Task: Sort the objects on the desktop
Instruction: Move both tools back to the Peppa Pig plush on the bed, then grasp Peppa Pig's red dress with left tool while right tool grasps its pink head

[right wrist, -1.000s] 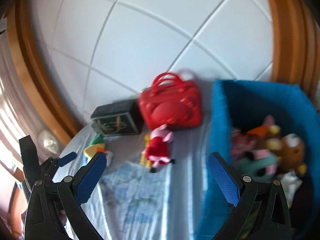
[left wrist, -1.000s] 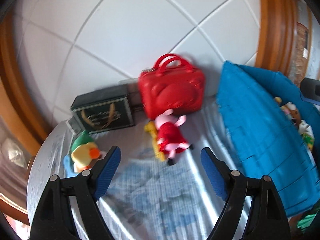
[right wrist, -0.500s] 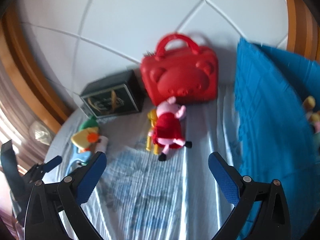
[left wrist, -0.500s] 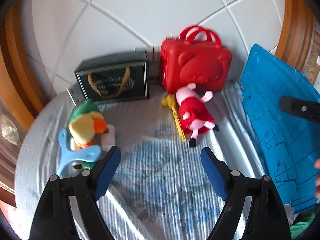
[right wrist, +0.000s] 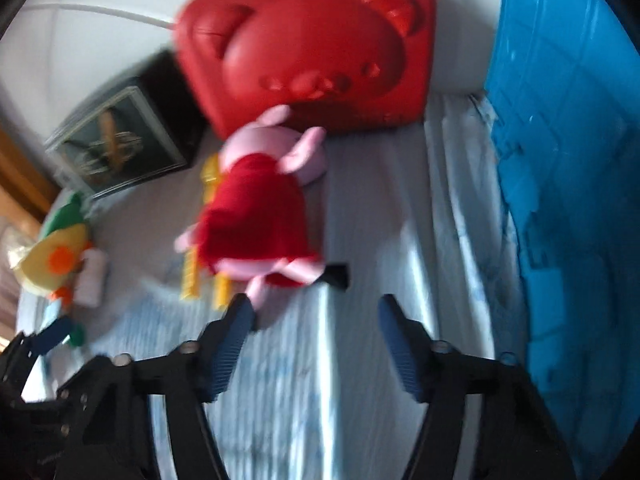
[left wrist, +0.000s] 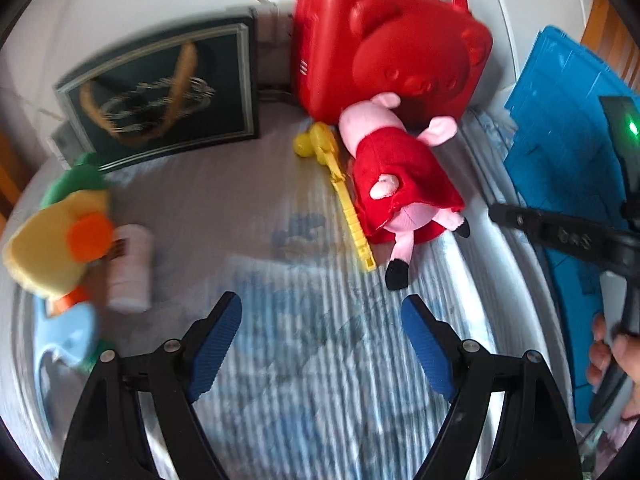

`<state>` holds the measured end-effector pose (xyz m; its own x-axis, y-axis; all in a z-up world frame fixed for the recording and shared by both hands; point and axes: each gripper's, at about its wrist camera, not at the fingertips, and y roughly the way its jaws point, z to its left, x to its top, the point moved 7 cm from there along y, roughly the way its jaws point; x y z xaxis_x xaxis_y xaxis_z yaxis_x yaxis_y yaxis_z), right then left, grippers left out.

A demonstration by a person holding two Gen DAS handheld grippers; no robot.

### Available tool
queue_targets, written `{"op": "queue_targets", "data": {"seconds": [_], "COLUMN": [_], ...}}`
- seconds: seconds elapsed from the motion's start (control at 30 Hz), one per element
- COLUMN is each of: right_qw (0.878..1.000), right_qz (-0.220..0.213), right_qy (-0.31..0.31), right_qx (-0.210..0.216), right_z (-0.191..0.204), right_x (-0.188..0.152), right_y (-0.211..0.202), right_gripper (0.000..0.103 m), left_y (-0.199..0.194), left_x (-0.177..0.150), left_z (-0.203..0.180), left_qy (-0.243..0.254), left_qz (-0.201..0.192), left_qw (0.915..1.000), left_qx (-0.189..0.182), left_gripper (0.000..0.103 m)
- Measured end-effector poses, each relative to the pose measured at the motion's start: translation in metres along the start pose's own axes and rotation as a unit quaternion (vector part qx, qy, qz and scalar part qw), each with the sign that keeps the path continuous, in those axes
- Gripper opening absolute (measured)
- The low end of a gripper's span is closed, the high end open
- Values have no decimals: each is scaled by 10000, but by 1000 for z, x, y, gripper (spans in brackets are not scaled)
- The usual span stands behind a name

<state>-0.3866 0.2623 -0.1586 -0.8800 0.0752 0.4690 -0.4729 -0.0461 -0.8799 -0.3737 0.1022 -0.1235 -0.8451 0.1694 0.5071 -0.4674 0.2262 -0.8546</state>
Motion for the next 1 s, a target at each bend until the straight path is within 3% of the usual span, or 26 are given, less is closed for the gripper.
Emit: {"op": "queue_targets", "data": {"seconds": [0.13, 0.2, 0.3, 0.43, 0.5, 0.57, 0.7, 0.83, 0.93, 1.0], "right_qw": [9994, 9990, 9951, 9774, 9729, 9746, 9741, 9861, 9948, 9950], "right_qz": [33, 279, 801, 1008, 965, 900, 735, 227, -129, -201], "right_qy": [129, 135, 60, -276, -459, -635, -490, -58, 242, 407], "right_qx": [-332, -314, 569, 1838, 2051, 1948, 2083, 1647, 980, 885], "right_z": [-18, -21, 11, 92, 120, 140, 129, 66, 14, -4], "right_x": [19, 20, 2, -18, -19, -18, -23, -24, -19, -20], "right_y": [40, 63, 86, 89, 90, 90, 69, 33, 10, 6], "right_gripper": [52, 52, 50, 49, 51, 66, 66, 86, 86, 88], "left_y": [36, 48, 56, 56, 47, 35, 16, 19, 38, 54], "left_x": [9, 10, 9, 8, 9, 11, 15, 20, 27, 30], "left_z": [-4, 0, 20, 62, 85, 101, 99, 52, 9, -19], "left_qy": [96, 82, 97, -221, -464, -606, -659, -530, -281, -176], "left_qz": [131, 173, 146, 111, 49, -50, -218, -273, -190, -132], "left_qw": [9999, 9998, 9996, 9974, 9955, 9932, 9933, 9971, 9993, 9997], "left_qx": [-45, -18, 219, 676, 819, 991, 929, 478, 185, 102], "left_gripper": [82, 82, 82, 82, 82, 82, 82, 82, 82, 82]}}
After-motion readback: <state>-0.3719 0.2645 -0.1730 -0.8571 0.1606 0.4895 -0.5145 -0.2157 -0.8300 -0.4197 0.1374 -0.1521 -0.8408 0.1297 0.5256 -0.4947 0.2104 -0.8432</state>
